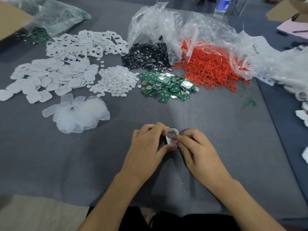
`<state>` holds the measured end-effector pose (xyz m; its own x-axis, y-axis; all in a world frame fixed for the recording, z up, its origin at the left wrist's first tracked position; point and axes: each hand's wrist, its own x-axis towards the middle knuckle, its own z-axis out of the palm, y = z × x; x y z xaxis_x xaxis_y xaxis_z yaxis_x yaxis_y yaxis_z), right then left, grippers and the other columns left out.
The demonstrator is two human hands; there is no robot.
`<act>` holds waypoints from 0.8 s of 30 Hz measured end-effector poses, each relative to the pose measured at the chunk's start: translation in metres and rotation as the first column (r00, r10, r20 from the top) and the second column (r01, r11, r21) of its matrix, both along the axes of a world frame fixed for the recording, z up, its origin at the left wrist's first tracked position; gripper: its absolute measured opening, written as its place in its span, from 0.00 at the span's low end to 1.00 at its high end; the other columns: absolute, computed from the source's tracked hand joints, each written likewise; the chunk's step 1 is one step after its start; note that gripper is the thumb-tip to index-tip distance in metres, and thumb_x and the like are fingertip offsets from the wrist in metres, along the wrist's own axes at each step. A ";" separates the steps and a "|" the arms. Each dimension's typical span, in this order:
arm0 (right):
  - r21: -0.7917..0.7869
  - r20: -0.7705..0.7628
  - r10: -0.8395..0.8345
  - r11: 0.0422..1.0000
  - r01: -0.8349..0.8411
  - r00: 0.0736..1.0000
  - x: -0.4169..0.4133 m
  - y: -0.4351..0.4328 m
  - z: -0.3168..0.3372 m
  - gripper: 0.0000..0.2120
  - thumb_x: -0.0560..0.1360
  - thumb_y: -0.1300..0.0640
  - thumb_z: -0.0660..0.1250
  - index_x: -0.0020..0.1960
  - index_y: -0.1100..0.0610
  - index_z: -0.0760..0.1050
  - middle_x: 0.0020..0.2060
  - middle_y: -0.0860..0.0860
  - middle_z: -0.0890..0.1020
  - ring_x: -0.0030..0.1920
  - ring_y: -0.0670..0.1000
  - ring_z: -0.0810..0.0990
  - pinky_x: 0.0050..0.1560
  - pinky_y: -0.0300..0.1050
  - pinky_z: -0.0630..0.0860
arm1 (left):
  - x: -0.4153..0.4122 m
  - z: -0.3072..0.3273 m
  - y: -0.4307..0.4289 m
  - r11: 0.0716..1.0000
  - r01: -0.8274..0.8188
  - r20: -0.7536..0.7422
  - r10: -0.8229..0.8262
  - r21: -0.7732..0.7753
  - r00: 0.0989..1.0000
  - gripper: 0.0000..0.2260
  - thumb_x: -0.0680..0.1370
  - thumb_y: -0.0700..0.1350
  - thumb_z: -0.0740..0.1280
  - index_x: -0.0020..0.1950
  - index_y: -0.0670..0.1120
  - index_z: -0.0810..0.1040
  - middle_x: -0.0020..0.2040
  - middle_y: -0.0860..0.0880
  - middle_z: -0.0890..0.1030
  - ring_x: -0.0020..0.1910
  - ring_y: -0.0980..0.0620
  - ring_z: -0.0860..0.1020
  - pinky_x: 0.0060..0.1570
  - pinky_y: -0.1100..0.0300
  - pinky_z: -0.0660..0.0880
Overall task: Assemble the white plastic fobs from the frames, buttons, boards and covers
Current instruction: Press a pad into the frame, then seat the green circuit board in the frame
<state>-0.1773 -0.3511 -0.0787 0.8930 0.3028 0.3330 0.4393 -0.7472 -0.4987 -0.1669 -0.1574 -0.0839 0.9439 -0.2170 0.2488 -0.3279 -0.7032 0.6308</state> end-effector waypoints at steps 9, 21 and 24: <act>0.040 0.044 -0.036 0.999 0.034 0.998 -0.005 0.001 0.001 0.12 0.79 0.61 0.68 0.62 0.56 0.82 0.53 0.49 0.79 0.54 0.50 0.78 0.55 0.46 0.76 | -0.001 0.003 -0.001 1.000 -0.001 -0.001 0.001 -0.018 1.000 0.16 0.76 0.60 0.72 0.50 0.61 0.64 0.62 0.63 0.78 0.61 0.61 0.71 0.58 0.60 0.63; 0.302 -0.146 -0.250 0.910 0.283 0.957 0.034 0.006 0.012 0.09 0.77 0.58 0.71 0.54 0.47 0.84 0.44 0.42 0.82 0.44 0.43 0.80 0.45 0.26 0.71 | 0.014 0.014 0.006 0.931 -0.074 -0.233 -0.012 -0.357 0.972 0.15 0.74 0.52 0.77 0.57 0.60 0.76 0.59 0.67 0.77 0.61 0.65 0.75 0.60 0.69 0.68; 0.233 -0.190 -0.301 0.911 0.341 0.935 0.067 0.015 0.018 0.10 0.76 0.58 0.71 0.54 0.48 0.84 0.44 0.44 0.83 0.42 0.42 0.79 0.47 0.34 0.75 | 0.037 0.019 -0.001 0.914 -0.174 -0.216 0.098 -0.366 0.971 0.11 0.78 0.45 0.74 0.58 0.54 0.79 0.55 0.58 0.81 0.53 0.63 0.79 0.51 0.72 0.73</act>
<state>-0.1100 -0.3361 -0.0610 0.9719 -0.0871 0.2189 0.1049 -0.6719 -0.7332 -0.1303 -0.1582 -0.0647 0.9949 -0.0079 0.1006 -0.0944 -0.4267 0.8995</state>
